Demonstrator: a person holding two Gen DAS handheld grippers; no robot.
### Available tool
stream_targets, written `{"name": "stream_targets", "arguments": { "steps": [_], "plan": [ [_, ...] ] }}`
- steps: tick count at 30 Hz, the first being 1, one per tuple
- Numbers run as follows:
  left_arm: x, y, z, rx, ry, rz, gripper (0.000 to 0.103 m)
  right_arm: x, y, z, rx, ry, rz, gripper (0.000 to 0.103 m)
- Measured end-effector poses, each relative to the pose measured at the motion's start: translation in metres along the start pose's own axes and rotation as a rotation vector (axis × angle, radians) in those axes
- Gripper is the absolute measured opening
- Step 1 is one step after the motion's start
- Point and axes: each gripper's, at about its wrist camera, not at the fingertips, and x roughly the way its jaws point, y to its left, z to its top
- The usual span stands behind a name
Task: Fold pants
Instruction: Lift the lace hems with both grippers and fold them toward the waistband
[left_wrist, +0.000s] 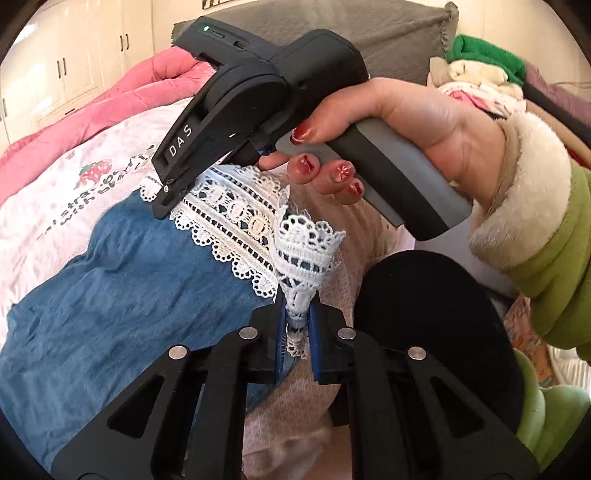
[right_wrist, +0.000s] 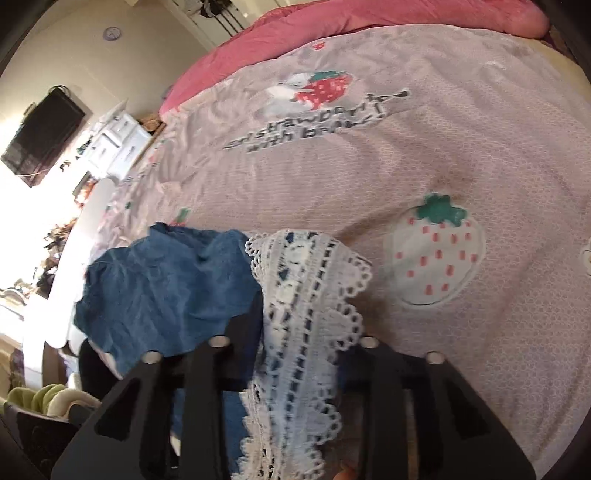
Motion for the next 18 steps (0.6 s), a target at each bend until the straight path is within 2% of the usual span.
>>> {"name": "stream_targets", "arguments": {
  "steps": [6,12,18],
  "plan": [
    [-0.013,0.011,0.000,-0.038,-0.030,-0.010,0.005,-0.015,0.017,0.007,-0.001,-0.060,0.001,0.020],
    [-0.030,0.023,-0.011,-0.089,-0.063,-0.011,0.005,-0.014,0.045,0.019,-0.027,-0.068,-0.026,0.020],
    [-0.033,0.027,-0.013,-0.140,-0.088,0.004,0.005,0.004,0.087,0.032,-0.072,-0.048,-0.034,0.019]
  ]
}}
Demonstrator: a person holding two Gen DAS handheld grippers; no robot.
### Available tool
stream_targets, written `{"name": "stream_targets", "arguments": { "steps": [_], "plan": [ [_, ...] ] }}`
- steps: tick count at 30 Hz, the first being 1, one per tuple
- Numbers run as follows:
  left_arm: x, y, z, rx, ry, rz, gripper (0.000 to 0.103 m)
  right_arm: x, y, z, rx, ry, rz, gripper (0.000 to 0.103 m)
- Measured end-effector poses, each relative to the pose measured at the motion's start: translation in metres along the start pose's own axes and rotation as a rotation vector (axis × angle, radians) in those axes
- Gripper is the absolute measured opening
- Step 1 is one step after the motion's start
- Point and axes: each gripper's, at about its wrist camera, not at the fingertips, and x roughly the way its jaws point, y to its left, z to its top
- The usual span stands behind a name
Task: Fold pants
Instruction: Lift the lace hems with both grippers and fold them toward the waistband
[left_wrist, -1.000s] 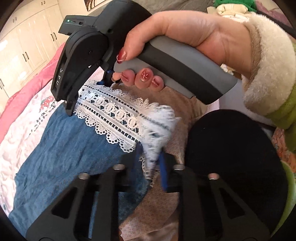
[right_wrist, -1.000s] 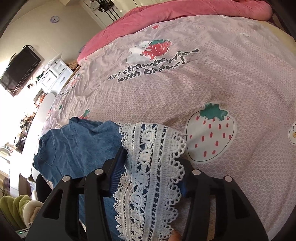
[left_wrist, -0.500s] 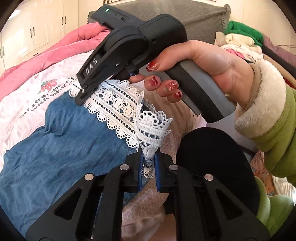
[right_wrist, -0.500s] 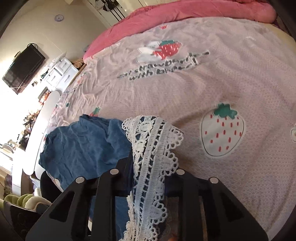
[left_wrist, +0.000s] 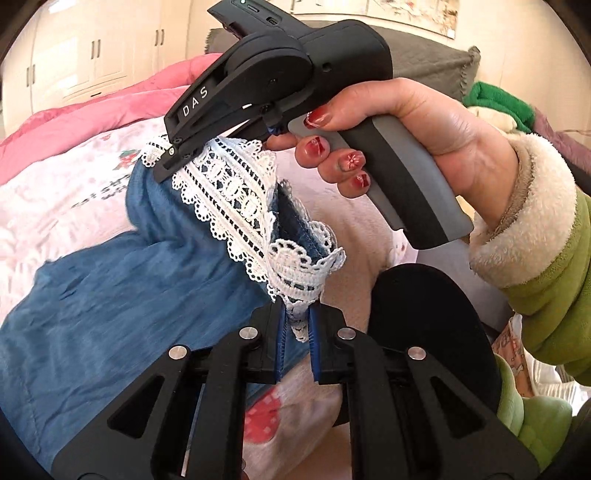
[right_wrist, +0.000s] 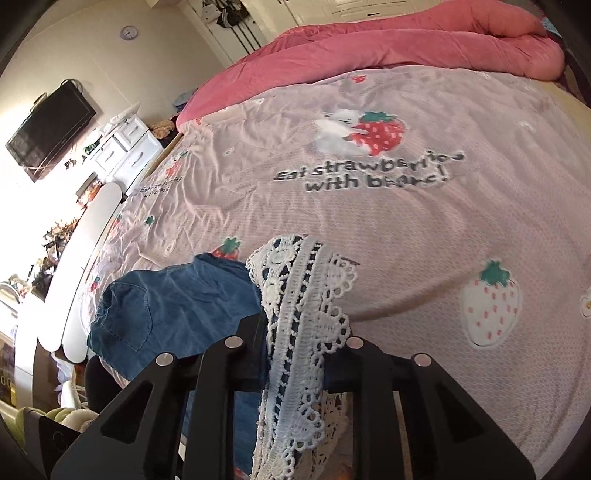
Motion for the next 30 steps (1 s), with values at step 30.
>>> {"name": "stream_targets", "arguments": {
  "steps": [30],
  "plan": [
    [-0.042,0.058,-0.060,-0.291,0.030,0.069,0.005,0.111,0.143,0.022,-0.152,0.149,0.033,0.053]
  ]
}}
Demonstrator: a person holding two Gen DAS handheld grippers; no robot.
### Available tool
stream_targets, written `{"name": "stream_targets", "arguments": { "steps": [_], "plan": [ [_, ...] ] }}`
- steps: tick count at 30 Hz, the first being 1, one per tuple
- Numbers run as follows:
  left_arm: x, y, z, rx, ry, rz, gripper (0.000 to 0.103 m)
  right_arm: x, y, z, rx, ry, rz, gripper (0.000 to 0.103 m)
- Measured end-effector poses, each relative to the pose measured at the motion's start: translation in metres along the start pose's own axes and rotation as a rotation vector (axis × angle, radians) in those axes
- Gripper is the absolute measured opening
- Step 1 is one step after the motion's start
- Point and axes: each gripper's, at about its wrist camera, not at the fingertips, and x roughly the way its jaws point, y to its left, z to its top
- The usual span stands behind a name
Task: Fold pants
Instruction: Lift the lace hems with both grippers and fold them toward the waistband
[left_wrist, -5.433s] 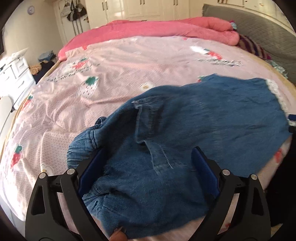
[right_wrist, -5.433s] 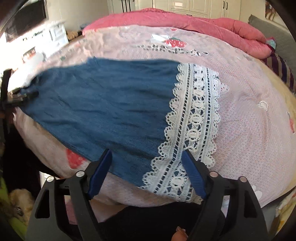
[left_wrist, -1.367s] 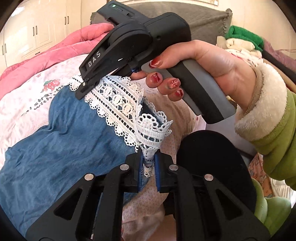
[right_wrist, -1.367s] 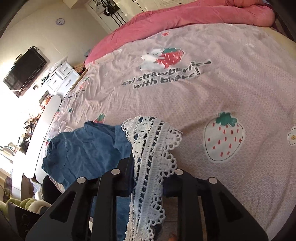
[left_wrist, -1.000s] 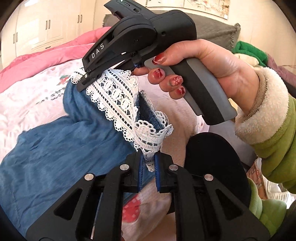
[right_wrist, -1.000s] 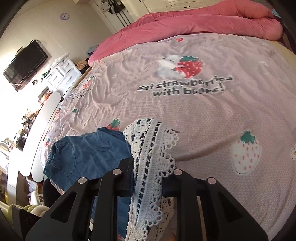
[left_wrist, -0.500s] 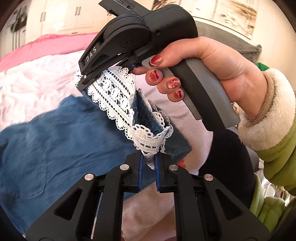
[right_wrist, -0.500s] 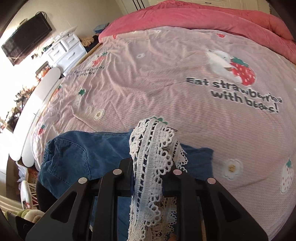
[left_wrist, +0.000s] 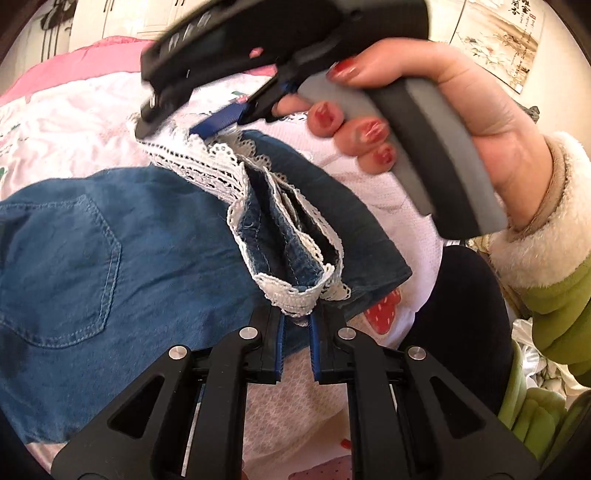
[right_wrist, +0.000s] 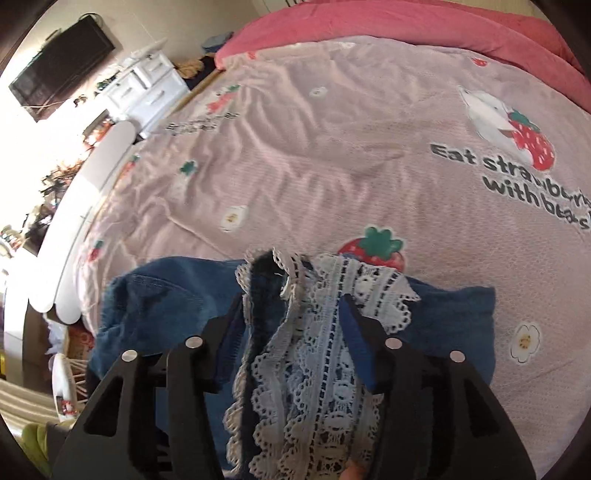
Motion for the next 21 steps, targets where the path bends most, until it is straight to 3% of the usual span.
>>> {"name": "stream_targets", "arguments": {
  "steps": [2,9,13,19,21],
  "plan": [
    [0.000,0.002,0.001,-0.017,0.003,-0.007,0.005,-0.008,0.000,0.001,-0.004,-0.025,0.008,0.058],
    [-0.007,0.006,-0.004,-0.060,0.015,-0.028,0.009,-0.030,-0.023,-0.003,0.015,-0.065,-0.025,0.059],
    [-0.019,0.021,-0.007,-0.102,0.012,-0.039,0.043,-0.032,-0.034,-0.004,0.004,-0.064,-0.057,0.059],
    [-0.056,0.034,-0.005,-0.128,-0.058,0.036,0.053,-0.024,-0.027,0.001,-0.089,-0.063,-0.094,0.059],
    [-0.065,0.032,0.002,-0.124,-0.090,0.019,0.056,-0.017,-0.018,0.004,-0.136,-0.054,-0.097,0.059]
  ]
}}
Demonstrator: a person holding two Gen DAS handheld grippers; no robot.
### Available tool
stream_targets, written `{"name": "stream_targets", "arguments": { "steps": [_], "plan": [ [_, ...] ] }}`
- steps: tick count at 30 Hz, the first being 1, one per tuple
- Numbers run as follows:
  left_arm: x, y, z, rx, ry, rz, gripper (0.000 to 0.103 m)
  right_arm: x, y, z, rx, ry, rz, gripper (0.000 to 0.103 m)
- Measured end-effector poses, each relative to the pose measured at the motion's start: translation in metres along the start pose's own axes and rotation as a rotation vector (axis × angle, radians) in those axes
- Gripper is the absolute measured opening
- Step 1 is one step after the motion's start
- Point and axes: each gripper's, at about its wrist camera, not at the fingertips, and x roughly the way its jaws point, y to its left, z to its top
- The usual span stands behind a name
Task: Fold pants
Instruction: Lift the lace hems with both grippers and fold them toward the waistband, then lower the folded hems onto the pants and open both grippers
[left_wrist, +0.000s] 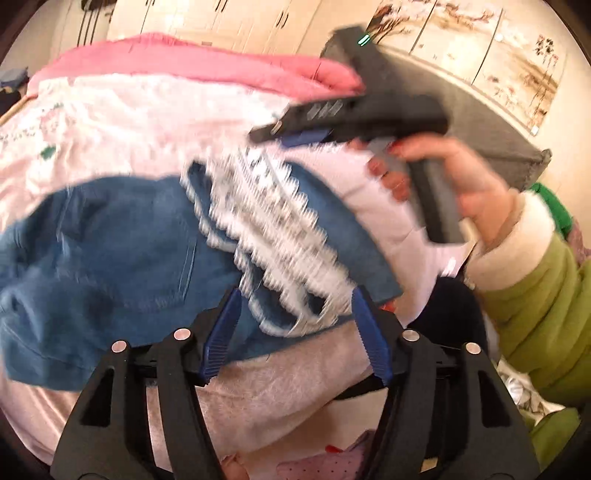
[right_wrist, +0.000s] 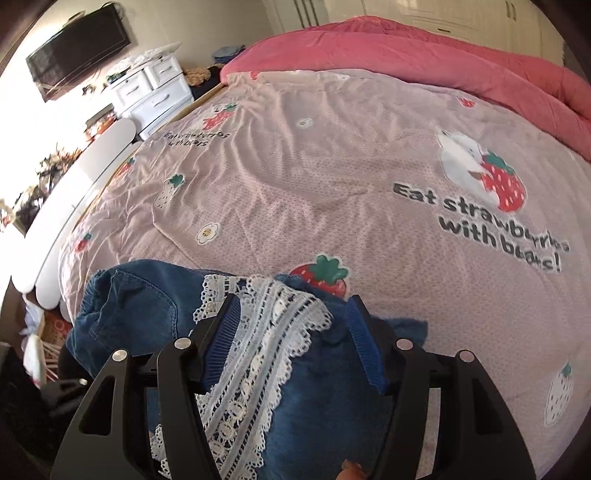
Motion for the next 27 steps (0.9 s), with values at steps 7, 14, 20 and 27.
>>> {"name": "stream_targets", "arguments": {
  "steps": [7,14,20,27],
  "plan": [
    [0.035,-0.010,0.011,0.022,0.073,-0.002,0.056,0.035,0.011,0.009,-0.111,0.078,-0.016,0.035],
    [0.064,-0.001,0.003,-0.012,0.149,0.038,0.039,0.028,0.001,0.003,-0.082,0.062,0.065,0.009],
    [0.055,0.004,0.002,-0.051,0.123,0.039,0.041,-0.002,-0.003,0.006,-0.045,-0.025,0.154,0.009],
    [0.044,0.011,0.000,-0.061,0.116,0.045,0.031,-0.009,0.011,0.019,-0.083,-0.083,0.267,0.009]
  ]
}}
